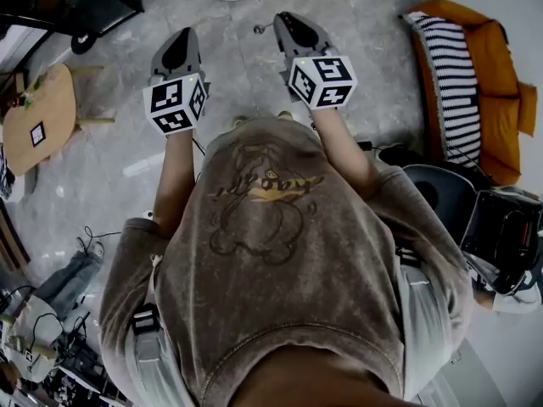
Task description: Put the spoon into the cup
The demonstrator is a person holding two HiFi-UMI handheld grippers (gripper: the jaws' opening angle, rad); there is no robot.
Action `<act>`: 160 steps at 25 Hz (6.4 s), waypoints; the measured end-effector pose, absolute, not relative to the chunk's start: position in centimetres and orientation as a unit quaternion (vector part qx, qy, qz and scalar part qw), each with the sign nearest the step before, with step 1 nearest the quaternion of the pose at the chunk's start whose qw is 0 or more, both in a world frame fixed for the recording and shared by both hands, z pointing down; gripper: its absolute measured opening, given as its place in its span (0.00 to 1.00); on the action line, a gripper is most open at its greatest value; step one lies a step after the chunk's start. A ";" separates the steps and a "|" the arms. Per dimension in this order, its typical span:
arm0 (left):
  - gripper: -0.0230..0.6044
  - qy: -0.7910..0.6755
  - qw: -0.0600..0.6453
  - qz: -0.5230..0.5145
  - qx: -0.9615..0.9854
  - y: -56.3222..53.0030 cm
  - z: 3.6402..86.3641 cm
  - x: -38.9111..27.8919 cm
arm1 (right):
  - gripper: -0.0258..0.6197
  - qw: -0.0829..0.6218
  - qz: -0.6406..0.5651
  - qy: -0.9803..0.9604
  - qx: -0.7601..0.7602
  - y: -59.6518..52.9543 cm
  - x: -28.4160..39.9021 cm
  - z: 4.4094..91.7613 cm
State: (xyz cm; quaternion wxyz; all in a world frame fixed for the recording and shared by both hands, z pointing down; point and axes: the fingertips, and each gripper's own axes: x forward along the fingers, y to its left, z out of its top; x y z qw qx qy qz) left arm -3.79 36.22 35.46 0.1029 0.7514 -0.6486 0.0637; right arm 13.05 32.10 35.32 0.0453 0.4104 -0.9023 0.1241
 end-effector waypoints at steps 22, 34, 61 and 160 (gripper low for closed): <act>0.06 -0.620 0.122 0.045 0.774 34.5 36.5 -7.0 | 0.13 0.020 0.126 -0.885 0.447 31.7 10.7 36.7; 0.06 -0.613 0.132 0.054 0.777 30.0 37.9 -6.8 | 0.13 0.027 0.139 -0.884 0.445 27.3 10.0 38.2; 0.06 -0.613 0.144 0.057 0.775 16.2 37.9 -7.2 | 0.13 0.038 0.146 -0.892 0.426 13.2 8.2 38.1; 0.06 -0.563 0.246 0.121 0.780 -31.3 48.7 -16.2 | 0.13 0.117 0.215 -0.895 0.373 -36.6 -6.6 47.5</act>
